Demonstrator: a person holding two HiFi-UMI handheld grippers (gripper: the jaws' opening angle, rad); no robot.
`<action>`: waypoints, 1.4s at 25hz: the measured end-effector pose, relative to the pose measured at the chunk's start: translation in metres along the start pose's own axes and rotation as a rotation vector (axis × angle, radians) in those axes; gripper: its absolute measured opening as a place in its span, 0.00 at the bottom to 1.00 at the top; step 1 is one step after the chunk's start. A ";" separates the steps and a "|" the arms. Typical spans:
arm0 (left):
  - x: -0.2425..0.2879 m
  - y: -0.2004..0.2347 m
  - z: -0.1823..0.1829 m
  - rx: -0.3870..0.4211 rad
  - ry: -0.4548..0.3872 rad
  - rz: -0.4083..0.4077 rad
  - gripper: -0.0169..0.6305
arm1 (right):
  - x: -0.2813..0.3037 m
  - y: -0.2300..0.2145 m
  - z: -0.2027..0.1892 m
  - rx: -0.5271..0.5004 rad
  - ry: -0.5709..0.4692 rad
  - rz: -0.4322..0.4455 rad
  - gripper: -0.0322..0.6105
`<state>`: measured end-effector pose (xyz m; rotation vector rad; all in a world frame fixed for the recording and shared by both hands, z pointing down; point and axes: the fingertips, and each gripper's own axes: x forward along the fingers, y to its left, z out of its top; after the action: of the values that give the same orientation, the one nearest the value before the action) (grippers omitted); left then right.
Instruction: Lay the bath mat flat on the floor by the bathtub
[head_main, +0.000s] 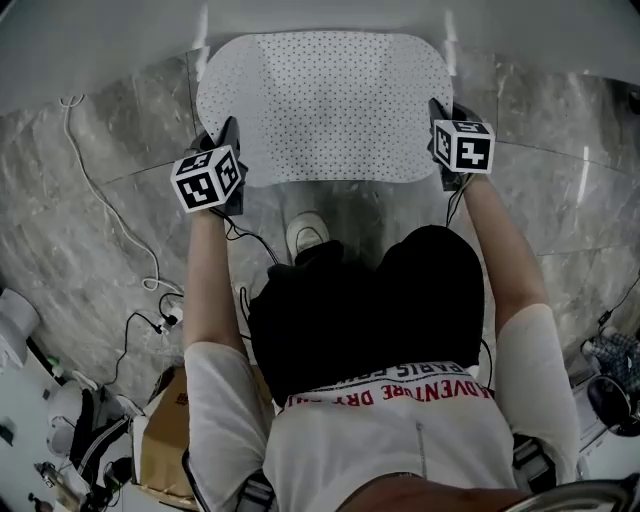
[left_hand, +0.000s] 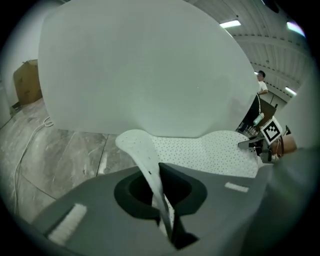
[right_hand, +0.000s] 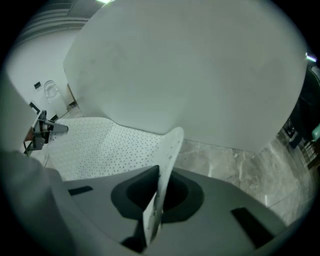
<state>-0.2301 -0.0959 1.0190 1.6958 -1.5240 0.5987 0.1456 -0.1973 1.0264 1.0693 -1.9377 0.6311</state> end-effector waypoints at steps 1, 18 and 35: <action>0.004 0.006 -0.007 -0.027 0.009 0.005 0.05 | 0.004 -0.004 -0.003 -0.003 0.008 -0.007 0.07; 0.024 0.095 -0.042 -0.086 -0.026 0.298 0.68 | 0.040 -0.055 -0.054 0.037 0.102 -0.197 0.45; -0.030 -0.034 0.044 0.019 -0.030 0.016 0.04 | -0.043 0.012 0.045 0.008 -0.091 -0.094 0.07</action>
<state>-0.2083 -0.1125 0.9623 1.7158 -1.5583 0.6008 0.1304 -0.2049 0.9657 1.2056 -1.9512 0.5469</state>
